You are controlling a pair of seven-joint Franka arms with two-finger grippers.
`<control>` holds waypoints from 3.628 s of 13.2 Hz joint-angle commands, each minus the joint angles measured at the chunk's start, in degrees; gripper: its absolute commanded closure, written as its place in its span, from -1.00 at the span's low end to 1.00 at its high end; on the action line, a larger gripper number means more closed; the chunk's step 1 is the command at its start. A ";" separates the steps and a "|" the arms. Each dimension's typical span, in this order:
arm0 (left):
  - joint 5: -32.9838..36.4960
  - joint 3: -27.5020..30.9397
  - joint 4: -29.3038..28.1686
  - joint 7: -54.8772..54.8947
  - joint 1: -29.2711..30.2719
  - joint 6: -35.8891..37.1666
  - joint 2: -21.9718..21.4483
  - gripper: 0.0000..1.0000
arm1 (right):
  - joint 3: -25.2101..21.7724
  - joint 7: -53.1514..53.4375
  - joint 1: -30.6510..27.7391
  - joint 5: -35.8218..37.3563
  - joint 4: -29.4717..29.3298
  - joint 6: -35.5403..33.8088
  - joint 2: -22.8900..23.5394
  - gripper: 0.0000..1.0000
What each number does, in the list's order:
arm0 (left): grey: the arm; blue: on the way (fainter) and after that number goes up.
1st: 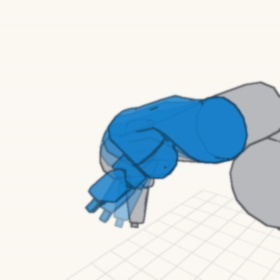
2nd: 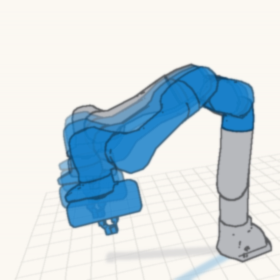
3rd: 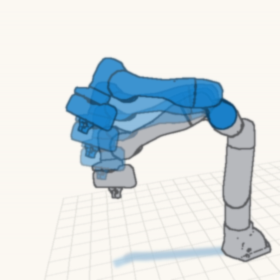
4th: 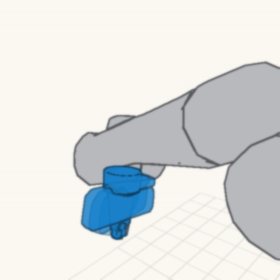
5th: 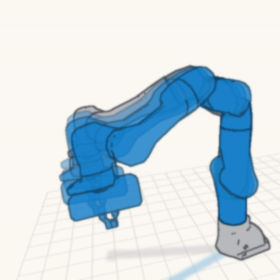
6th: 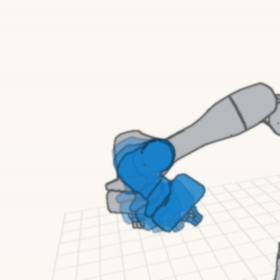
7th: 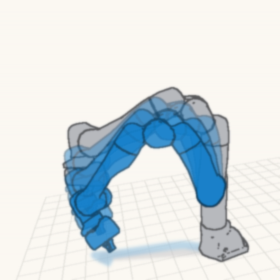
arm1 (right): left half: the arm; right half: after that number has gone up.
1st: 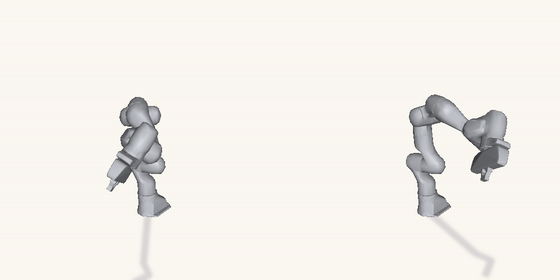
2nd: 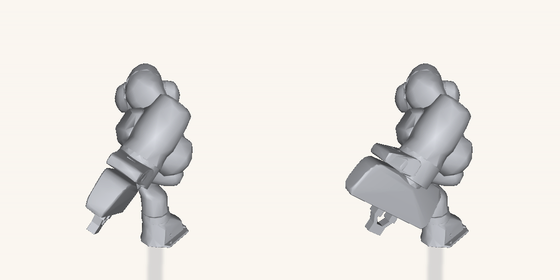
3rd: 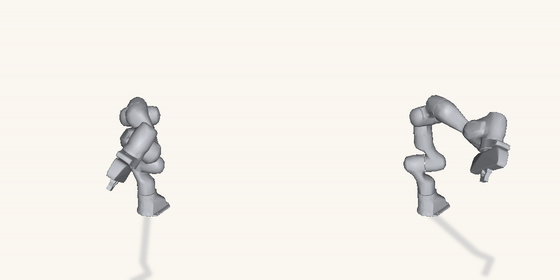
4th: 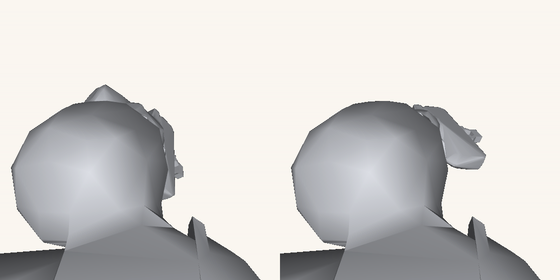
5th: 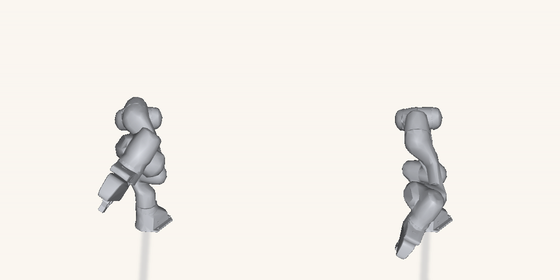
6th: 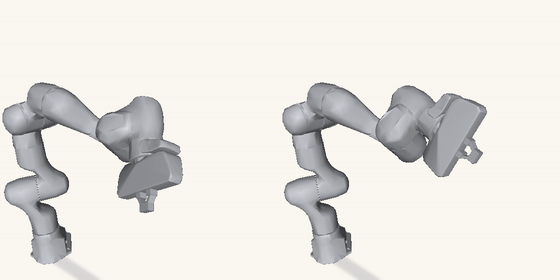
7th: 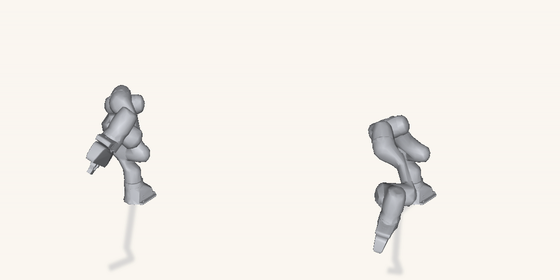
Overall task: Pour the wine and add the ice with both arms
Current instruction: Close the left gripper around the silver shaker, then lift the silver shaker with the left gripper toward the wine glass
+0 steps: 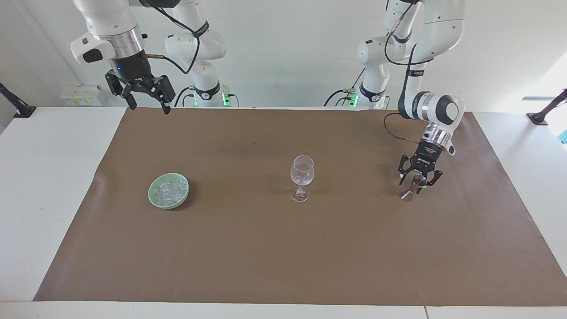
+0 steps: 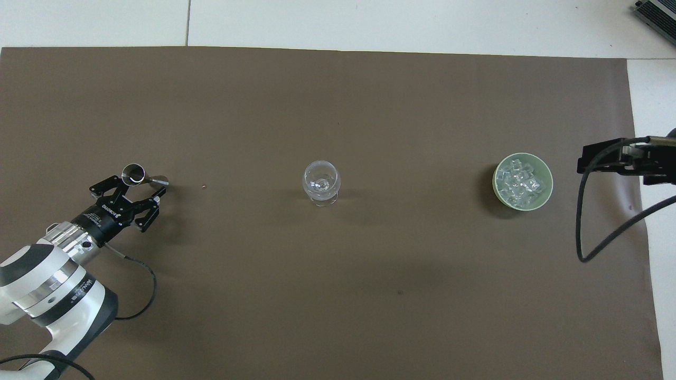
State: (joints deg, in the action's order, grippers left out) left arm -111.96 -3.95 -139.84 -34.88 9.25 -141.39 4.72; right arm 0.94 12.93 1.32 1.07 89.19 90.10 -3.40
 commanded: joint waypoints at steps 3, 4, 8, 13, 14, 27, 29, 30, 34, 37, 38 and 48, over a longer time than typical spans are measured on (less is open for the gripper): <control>-1.86 0.43 1.50 1.04 -0.73 -1.26 1.08 -0.18 | 0.12 -1.24 -0.26 -0.89 -0.07 -0.72 -0.29 -1.00; -1.94 0.43 1.50 1.04 -0.73 -1.26 1.08 -0.18 | 0.12 -1.24 -0.26 -0.81 0.02 -0.72 -0.29 -1.00; -1.94 0.43 1.85 1.04 -0.64 -1.34 1.17 0.03 | 0.12 -1.24 -0.26 -0.80 0.02 -0.72 -0.29 -1.00; -2.56 0.43 1.59 1.21 -0.46 -1.26 1.08 0.46 | 0.12 -1.24 -0.26 -0.80 -0.07 -0.72 -0.29 -1.00; -2.56 0.43 1.50 1.04 -0.46 -1.26 1.08 0.63 | 0.12 -1.24 -0.26 -0.80 -0.07 -0.72 -0.29 -1.00; -2.30 -0.27 2.73 -3.17 -2.12 -4.67 -0.58 1.00 | 0.12 -1.24 -0.26 -0.89 0.02 -0.72 -0.29 -1.00; -2.30 -0.27 2.91 -7.03 -5.72 -8.27 -3.21 1.00 | 0.12 -1.24 -0.26 -0.80 -0.07 -0.72 -0.29 -1.00; -2.30 -0.36 3.17 -8.18 -7.39 -9.85 -4.27 1.00 | 0.12 -1.24 -0.26 -0.80 0.02 -0.72 -0.29 -1.00; -2.29 -0.36 5.01 -14.67 -14.68 -16.52 -7.71 1.00 | 0.12 -1.24 -0.26 -0.89 0.02 -0.72 -0.29 -1.00; -2.21 -0.45 8.35 -22.05 -21.80 -25.48 -8.94 1.00 | 0.03 -1.33 -0.61 -0.80 0.02 -0.72 -0.29 -1.00; -2.21 -0.71 9.31 -23.91 -23.73 -28.21 -9.03 1.00 | 0.03 -1.24 -0.79 -0.80 -0.07 -0.72 -0.29 -1.00; -1.68 -8.18 18.81 -30.87 -31.30 -44.05 -5.43 1.00 | 0.12 -1.24 -0.53 -0.80 0.02 -0.72 -0.29 -1.00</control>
State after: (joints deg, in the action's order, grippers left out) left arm -113.21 -12.53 -123.96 -65.12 -19.38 -181.89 -2.84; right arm 0.82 12.93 1.17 1.07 89.19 90.10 -3.40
